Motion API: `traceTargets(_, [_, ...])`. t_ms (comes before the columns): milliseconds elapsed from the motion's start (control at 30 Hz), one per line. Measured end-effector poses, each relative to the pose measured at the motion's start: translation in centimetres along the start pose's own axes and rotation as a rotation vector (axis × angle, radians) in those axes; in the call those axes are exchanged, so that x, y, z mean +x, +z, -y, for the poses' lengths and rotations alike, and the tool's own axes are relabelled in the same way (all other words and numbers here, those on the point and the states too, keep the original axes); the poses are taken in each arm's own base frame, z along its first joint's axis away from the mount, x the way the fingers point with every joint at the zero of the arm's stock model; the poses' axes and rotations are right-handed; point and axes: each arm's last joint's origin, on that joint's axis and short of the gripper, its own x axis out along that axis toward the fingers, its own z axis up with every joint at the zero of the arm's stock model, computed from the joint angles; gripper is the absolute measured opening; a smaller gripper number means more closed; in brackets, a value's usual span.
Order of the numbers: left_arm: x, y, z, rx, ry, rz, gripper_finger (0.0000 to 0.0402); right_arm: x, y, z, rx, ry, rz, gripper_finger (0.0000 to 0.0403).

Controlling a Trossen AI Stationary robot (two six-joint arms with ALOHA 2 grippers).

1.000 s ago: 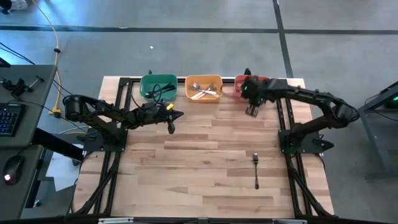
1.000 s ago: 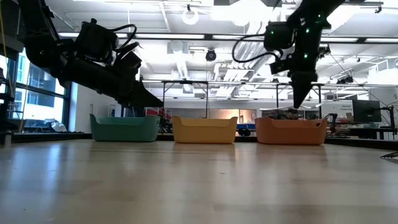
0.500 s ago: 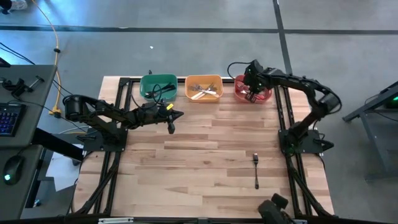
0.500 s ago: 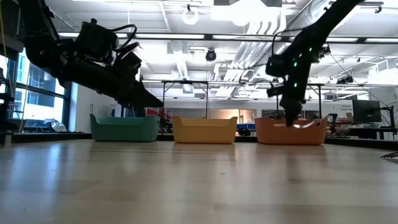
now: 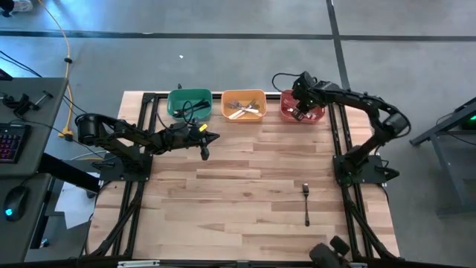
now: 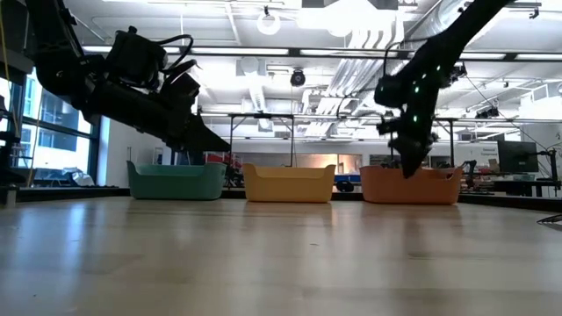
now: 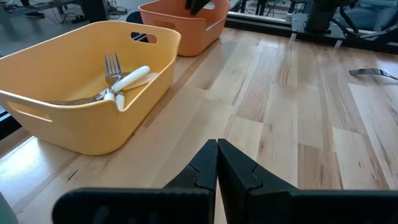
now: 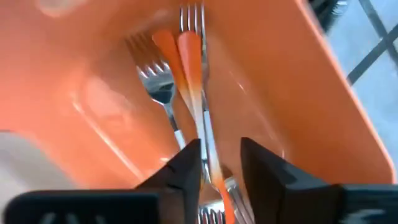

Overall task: Sort silverware by color (type)
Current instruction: Put the black fork into the green bin

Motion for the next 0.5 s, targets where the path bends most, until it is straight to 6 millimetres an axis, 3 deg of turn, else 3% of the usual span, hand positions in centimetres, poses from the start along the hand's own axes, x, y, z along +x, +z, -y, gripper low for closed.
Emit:
traceTargets(100, [0.0,0.0,0.0,-0.001,0.000,0.000,0.0000,-2.0,-0.5,-1.1,0.094,0.058,0.041,0.0116])
traceTargets(167, [0.0,0.0,0.0,0.000,0.000,0.000,0.0000,-2.9,-1.6,-2.8,0.130,0.112,0.052,0.0113])
traceTargets(400, [0.0,0.0,0.0,-0.001,0.000,-0.001,0.0000,-4.9,-8.4,-10.9,0.292,0.263,0.068,0.0015])
traceTargets(500, [0.0,0.0,0.0,-0.001,0.000,-0.001,0.0000,-7.1,-10.9,-13.7,0.385,0.327,0.070,0.0011])
